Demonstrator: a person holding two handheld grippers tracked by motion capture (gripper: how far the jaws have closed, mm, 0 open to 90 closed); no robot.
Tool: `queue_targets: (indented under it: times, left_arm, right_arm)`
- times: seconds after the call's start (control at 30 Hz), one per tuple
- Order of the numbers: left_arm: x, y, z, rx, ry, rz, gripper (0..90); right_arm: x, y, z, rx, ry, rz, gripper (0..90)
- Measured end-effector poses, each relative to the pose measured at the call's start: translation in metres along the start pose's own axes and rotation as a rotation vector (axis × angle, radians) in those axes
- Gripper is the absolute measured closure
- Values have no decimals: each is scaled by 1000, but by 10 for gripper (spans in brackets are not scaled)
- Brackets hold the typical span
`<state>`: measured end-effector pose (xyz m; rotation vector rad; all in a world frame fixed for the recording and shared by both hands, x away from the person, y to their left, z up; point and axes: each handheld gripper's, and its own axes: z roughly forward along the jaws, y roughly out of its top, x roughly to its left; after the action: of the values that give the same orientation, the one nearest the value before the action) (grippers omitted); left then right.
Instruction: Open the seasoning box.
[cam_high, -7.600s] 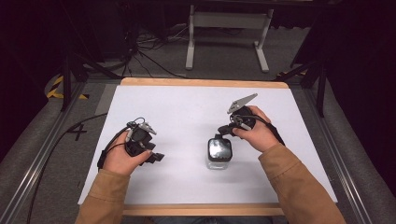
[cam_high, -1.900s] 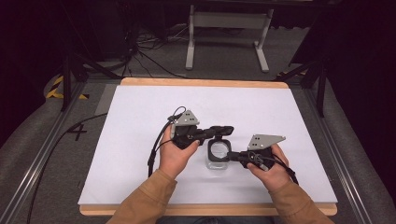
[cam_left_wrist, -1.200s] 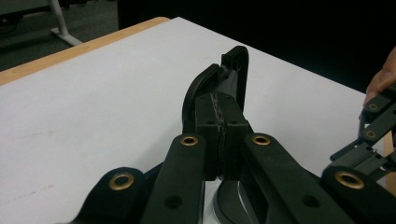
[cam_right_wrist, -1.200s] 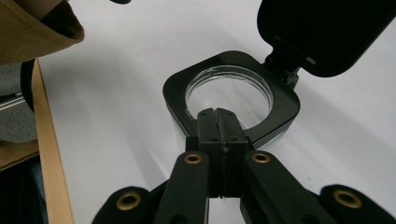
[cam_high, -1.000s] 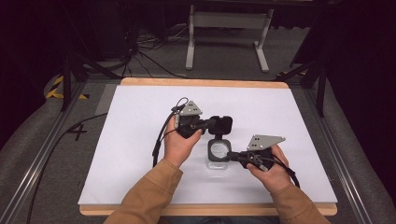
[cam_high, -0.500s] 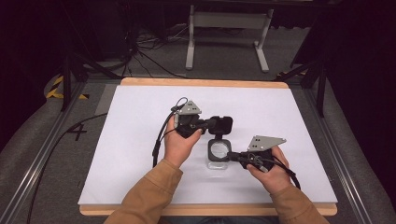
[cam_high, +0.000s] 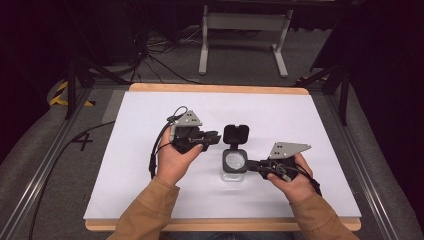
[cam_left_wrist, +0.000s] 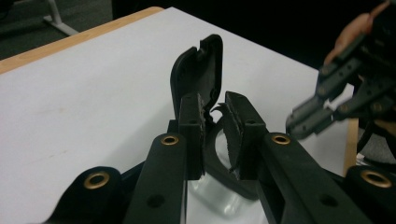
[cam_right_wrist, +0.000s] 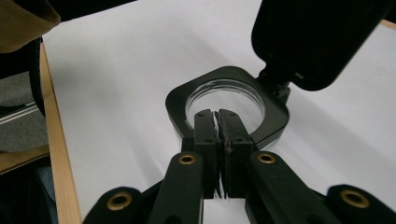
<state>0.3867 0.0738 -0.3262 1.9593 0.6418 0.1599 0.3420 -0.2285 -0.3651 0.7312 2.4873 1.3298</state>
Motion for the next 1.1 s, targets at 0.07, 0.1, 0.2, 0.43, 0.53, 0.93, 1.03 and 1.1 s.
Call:
queue_targets:
  times: [0.07,0.1,0.2,0.43,0.53,0.93,1.03,1.1]
  left_arm:
    - [-3,-2,-6,20,9,4,765]
    - [-4,-3,-10,30,10,12,754]
    - [-5,-7,-21,54,28,25,715]
    - [4,-31,-49,132,105,60,607]
    - [12,-45,-59,141,106,32,567]
    - [43,-75,-41,301,103,-13,463]
    - [49,-81,-32,322,114,-16,444]
    - [54,-85,-27,343,112,-15,420]
  right_arm:
    - [-4,2,-3,-8,-6,4,832]
    - [-6,2,-5,-12,-9,9,805]
    - [-12,4,-11,-19,-23,18,745]
    - [-34,0,-29,-26,-98,62,605]
    - [-46,-5,-35,-5,-134,86,560]
    - [-87,-40,-40,86,-203,186,464]
    - [-95,-50,-36,108,-212,208,443]
    - [-101,-57,-34,129,-225,217,437]
